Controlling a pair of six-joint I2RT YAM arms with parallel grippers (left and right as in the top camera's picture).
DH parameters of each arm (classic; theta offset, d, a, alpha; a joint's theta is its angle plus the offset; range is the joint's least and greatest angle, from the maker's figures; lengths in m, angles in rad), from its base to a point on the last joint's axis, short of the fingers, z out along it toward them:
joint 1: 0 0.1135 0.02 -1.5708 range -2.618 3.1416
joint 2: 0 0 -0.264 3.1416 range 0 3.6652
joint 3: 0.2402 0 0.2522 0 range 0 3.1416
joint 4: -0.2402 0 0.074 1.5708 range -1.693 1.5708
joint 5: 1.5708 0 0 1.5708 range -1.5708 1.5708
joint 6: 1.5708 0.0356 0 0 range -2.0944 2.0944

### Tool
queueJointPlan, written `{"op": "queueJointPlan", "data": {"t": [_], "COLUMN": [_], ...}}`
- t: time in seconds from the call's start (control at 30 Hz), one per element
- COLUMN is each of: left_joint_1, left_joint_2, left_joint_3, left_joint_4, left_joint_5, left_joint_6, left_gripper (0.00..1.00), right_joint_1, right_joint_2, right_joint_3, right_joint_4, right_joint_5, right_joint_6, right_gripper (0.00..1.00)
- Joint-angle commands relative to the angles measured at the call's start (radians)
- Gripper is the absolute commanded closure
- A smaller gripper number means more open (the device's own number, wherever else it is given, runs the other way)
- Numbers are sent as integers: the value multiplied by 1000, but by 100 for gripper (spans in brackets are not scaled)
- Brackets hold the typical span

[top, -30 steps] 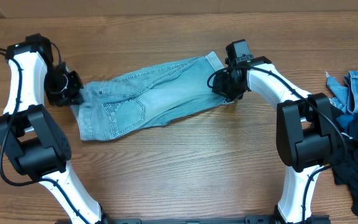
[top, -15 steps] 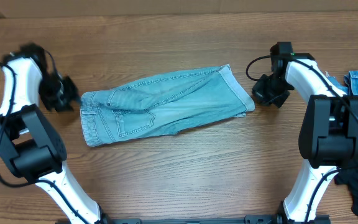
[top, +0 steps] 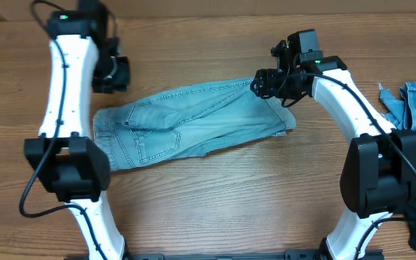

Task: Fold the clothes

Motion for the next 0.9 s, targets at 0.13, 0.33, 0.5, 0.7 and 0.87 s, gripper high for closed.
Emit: {"op": "queueJointPlan", "data": {"t": [0.13, 0.33, 0.5, 0.7, 0.87], "left_joint_1": [-125, -126, -125, -125, -125], "left_joint_2": [-316, -599, -778, -798, -794], "left_joint_3": [-4, -55, -74, -246, -704], "left_joint_4": [14, -14, -59, -64, 302], "left_joint_5": [-184, -275, -401, -284, -104], "left_joint_6": [-159, -142, -142, -127, -30], "left_gripper": [71, 71, 60, 46, 39], "right_joint_1": [-3, -2, -40, -84, -88], "right_joint_2": [136, 142, 142, 135, 53], "right_joint_3": [11, -71, -195, -196, -181], "right_joint_4": [3, 41, -45, -197, -115], "right_joint_5": [73, 182, 342, 393, 393], "right_joint_6": [115, 242, 458, 589, 576], "right_gripper": [39, 51, 66, 74, 69]}}
